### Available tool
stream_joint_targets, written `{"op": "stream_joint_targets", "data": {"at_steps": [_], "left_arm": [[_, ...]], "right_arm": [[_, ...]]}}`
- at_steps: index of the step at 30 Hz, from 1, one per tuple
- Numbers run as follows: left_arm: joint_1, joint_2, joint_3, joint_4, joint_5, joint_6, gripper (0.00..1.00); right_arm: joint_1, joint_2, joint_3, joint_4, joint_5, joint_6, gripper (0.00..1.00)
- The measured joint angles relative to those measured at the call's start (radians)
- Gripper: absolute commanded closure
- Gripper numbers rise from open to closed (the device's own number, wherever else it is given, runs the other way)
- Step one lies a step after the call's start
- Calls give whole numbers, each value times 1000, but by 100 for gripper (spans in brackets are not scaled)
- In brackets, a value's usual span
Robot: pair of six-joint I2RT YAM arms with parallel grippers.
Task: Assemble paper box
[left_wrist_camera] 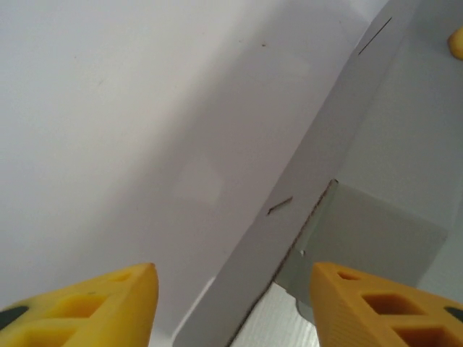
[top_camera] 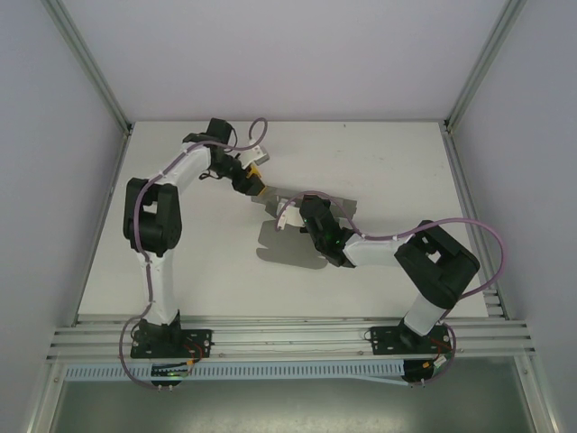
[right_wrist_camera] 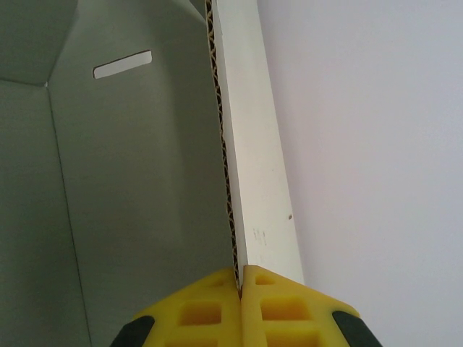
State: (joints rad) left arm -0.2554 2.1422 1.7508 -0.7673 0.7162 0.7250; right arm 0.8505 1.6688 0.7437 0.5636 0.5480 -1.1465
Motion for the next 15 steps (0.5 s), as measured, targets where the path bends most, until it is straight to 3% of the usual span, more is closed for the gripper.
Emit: {"op": "stream_joint_targets", "data": {"at_steps": [1,5,11,15], "left_arm": [[-5,11,8,-3,-7,2,52],[-19,41,11,-23,-27,10,70],[-24,2,-55,13,-51,-35,84],[-48,-28,-77,33,-125,-115,83]], "right_arm": [[0,0,1,-3,0,1,100],[0,0,2,-6,1,3,100],[-1,0,3,-8,2,7,100],[-1,0,6,-14,10,19,100]]}}
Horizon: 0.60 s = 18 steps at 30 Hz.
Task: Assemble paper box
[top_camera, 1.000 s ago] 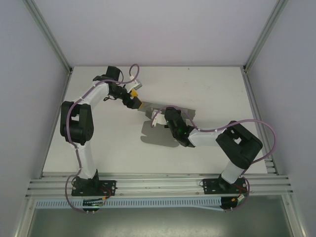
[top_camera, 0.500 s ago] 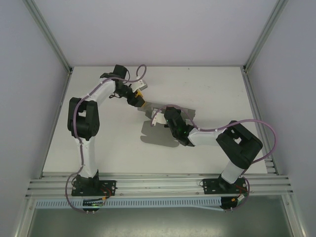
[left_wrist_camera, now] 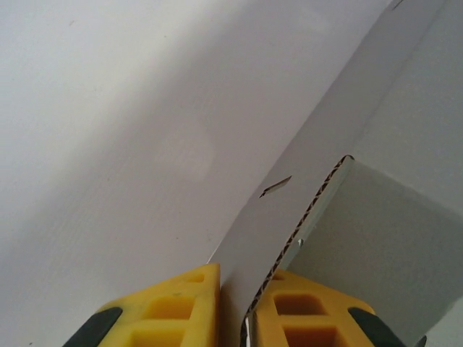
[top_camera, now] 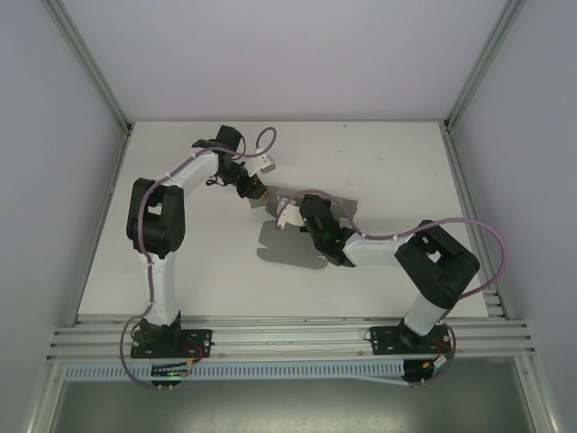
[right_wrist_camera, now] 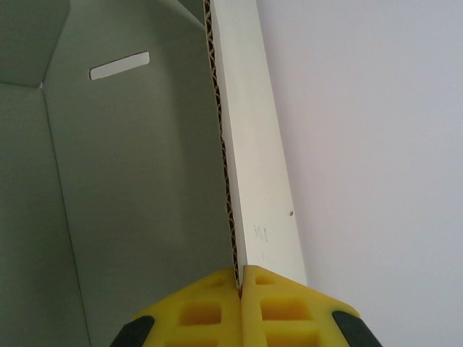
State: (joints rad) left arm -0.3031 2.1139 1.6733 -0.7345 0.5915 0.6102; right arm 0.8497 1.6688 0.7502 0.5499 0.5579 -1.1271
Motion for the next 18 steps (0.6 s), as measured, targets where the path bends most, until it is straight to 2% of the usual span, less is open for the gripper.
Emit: {"op": "stream_joint_targets", "data": {"at_steps": [5,9,12,16,18], "left_arm": [[-35,-36,-43,35,-88,-112,82],[-56,-93,-113,91,-146,-264,81],[-58,-139,-166,137,-160,-391,75],[-63,-251,-283,230,-171,-514,71],[-70,-319,-348,271,-182,-562,65]], "right_arm": [[1,0,1,-8,18,15,100],[1,0,2,-9,26,34,100],[5,0,4,-11,39,44,100],[7,0,6,-18,49,56,100],[6,0,6,-18,50,60,100]]}}
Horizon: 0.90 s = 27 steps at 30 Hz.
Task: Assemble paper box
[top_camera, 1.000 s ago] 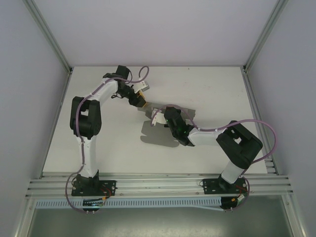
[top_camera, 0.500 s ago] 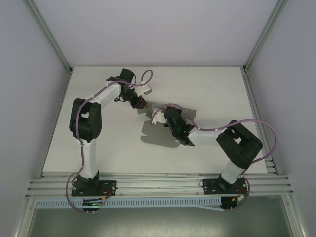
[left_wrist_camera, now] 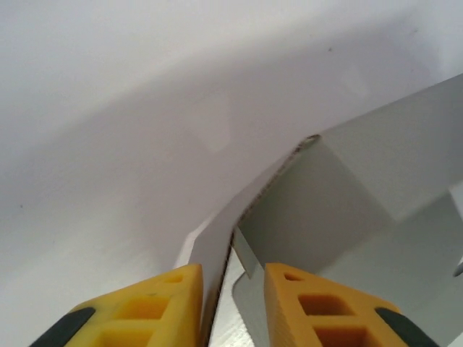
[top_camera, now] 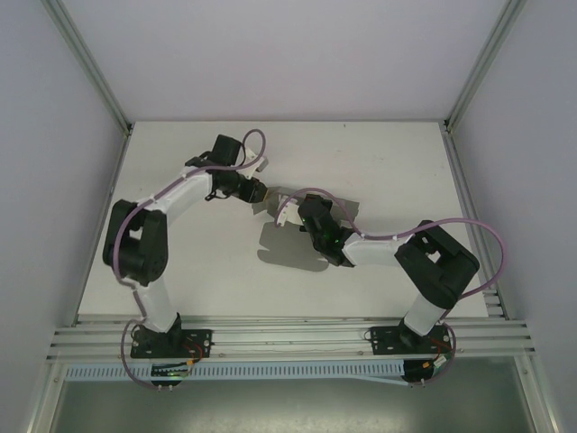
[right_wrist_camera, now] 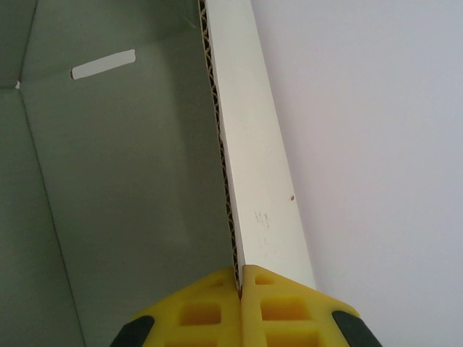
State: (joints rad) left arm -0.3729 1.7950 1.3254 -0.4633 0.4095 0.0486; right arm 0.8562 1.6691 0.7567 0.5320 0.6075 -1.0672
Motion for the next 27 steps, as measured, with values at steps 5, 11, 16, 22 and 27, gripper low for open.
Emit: {"op": "stream_joint_targets", "data": {"at_steps": [5,11,16,22,27], "left_arm": [[-5,-90,-102,62,-71,-71,39],[138,-106,-145,105,-83,-159,4],[294,-81,-119,162,84,-62,8],[248,66,20,91,349,223,15],[179,138,96,25,346,365,17]], "right_arm": [[0,0,-1,-2,-6,0,100],[-6,-7,-7,-2,-19,0,100],[-8,-13,-12,-3,-32,-1,100],[-11,-15,-13,-8,-32,0,100],[-12,-21,-13,-19,-33,0,100]]}}
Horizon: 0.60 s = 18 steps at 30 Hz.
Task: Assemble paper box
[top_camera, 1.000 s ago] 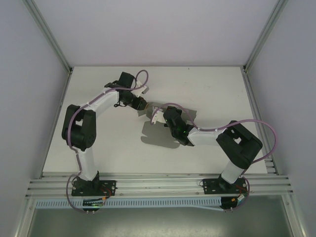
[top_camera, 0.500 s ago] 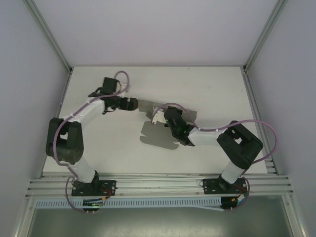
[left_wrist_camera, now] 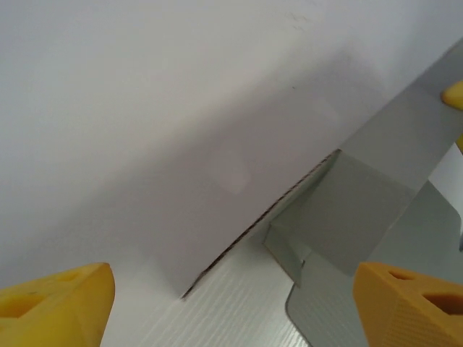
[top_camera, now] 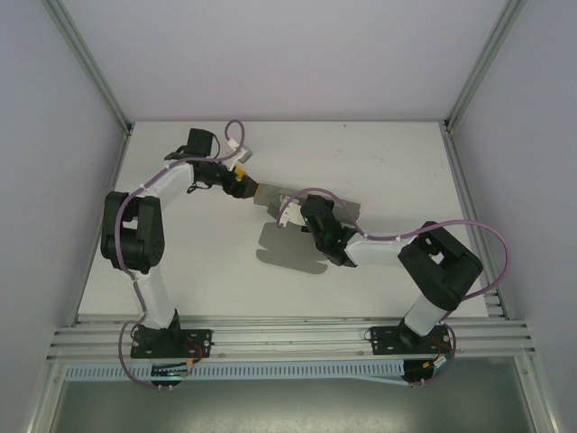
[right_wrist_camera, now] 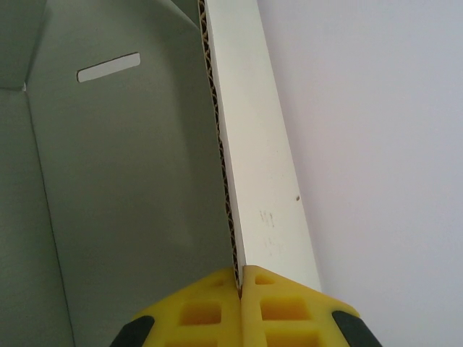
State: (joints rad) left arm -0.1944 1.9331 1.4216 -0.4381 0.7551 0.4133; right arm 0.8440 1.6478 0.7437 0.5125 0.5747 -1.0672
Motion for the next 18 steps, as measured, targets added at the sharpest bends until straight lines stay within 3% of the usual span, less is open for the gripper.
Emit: {"op": "stream_joint_targets", "data": {"at_steps": [3,7,12,16,18], "left_arm": [[-26,77,94,-55,0,47,27],[-36,129,127,-101,-8,93,62],[-40,115,80,-106,-31,89,87],[-71,30,-5,-80,-106,12,100],[-103,-2,-23,-71,-176,-50,100]], "right_arm": [[0,-1,0,-2,0,0,100],[0,-1,0,-3,0,0,100],[-1,-1,0,-6,2,0,100],[-1,-1,4,-15,1,4,100],[0,0,7,-26,6,9,100]]}}
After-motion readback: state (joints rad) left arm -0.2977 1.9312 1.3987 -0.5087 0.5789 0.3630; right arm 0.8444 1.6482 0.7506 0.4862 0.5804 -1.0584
